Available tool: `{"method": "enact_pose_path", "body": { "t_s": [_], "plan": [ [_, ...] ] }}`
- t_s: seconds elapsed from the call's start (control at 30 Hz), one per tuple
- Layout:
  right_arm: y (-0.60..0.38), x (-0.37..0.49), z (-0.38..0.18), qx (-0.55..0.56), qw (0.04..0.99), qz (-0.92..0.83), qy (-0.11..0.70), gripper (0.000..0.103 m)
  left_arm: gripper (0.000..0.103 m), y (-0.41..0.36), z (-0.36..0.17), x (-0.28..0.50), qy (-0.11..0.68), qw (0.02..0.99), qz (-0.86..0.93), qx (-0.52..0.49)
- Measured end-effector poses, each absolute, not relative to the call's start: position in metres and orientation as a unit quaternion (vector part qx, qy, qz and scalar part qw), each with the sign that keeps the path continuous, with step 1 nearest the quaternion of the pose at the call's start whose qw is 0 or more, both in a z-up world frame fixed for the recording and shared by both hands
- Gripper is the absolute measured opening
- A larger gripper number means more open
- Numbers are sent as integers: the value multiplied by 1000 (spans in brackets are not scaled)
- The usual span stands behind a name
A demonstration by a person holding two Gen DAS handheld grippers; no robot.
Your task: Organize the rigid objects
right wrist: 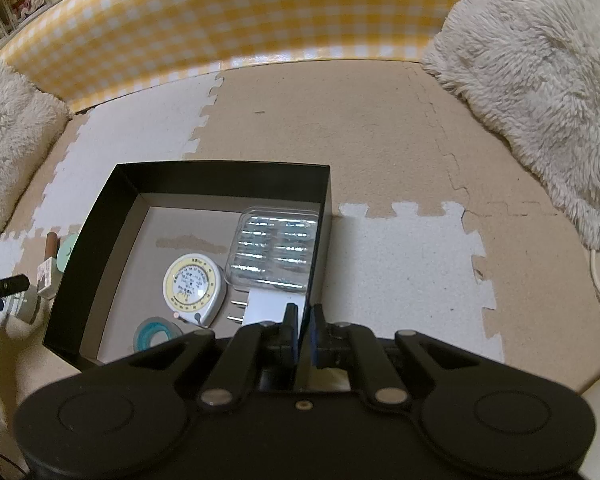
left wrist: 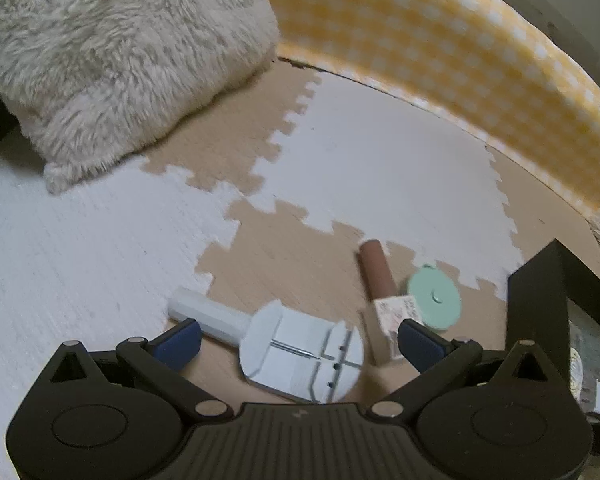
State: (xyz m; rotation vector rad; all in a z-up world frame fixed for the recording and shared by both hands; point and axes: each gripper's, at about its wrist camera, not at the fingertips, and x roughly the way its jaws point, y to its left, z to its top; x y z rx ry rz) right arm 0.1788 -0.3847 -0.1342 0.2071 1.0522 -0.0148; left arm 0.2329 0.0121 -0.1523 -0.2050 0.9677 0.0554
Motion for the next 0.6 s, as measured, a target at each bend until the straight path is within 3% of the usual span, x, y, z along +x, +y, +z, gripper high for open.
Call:
{"method": "enact_pose_path", "body": {
  "t_s": [0.2, 0.27, 0.33, 0.47, 0.53, 0.6],
  "plan": [
    [-385, 179, -134, 98, 860, -7, 501, 6, 96, 1, -153, 230, 490, 870, -6, -48],
    [-385, 179, -134, 98, 860, -7, 501, 6, 90, -4, -154, 230, 495, 868, -13, -33],
    [-385, 179, -134, 98, 860, -7, 501, 6, 74, -7, -156, 230, 502, 864, -22, -26],
    [-384, 178, -134, 97, 860, -7, 502, 6, 72, -8, -158, 231, 504, 863, -19, -18],
    [-384, 179, -134, 97, 860, -7, 502, 6, 65, -8, -159, 232, 505, 863, -15, -14],
    [-384, 179, -134, 96, 860, -7, 502, 6, 64, -7, -159, 232, 505, 863, -15, -14]
  ]
}}
